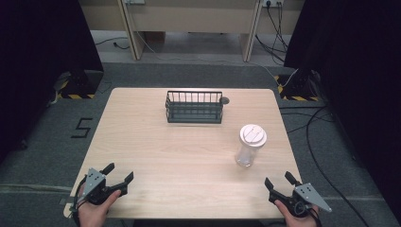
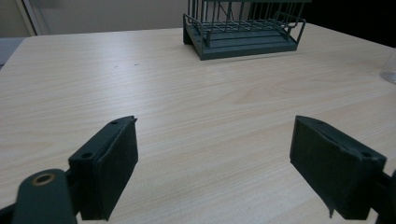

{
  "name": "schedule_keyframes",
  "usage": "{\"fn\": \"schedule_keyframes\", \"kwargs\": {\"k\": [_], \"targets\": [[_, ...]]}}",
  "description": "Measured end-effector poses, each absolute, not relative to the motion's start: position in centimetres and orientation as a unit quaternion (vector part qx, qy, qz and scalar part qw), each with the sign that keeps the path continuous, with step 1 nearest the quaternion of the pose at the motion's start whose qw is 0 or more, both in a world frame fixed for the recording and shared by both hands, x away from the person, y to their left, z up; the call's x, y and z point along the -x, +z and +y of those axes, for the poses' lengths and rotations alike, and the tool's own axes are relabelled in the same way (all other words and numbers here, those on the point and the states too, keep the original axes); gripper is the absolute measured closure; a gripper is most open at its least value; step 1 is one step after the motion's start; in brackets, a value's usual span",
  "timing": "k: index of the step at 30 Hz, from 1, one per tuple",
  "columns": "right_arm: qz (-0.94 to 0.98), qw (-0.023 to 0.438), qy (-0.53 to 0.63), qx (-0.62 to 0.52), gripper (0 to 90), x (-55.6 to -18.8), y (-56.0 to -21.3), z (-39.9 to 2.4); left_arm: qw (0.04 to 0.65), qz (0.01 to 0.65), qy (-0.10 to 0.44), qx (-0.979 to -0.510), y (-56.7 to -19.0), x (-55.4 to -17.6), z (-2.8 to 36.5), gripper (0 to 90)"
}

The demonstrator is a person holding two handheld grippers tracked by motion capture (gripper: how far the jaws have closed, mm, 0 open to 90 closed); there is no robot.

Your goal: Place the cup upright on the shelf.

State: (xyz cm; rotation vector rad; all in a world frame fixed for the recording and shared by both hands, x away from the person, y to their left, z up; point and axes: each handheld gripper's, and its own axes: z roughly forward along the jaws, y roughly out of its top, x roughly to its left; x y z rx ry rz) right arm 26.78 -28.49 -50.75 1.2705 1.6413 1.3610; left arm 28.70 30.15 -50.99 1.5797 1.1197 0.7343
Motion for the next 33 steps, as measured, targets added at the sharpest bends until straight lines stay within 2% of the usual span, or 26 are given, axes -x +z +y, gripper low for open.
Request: {"fn": "schedule_keyframes", "kwargs": {"k": [12, 33], "targets": [[0.634, 0.324, 0.518, -0.473, 16.5, -27.6, -50.1, -27.4, 0.520, 0.464, 0.287, -0.657, -50.7, -30.5, 29.5, 14.8], [0.656, 0.319, 0.509, -0.457, 16.5, -32.2, -50.3, -24.2, 0.519, 0.455, 0.292, -0.662, -51.5, -29.6, 29.3, 15.0]]}}
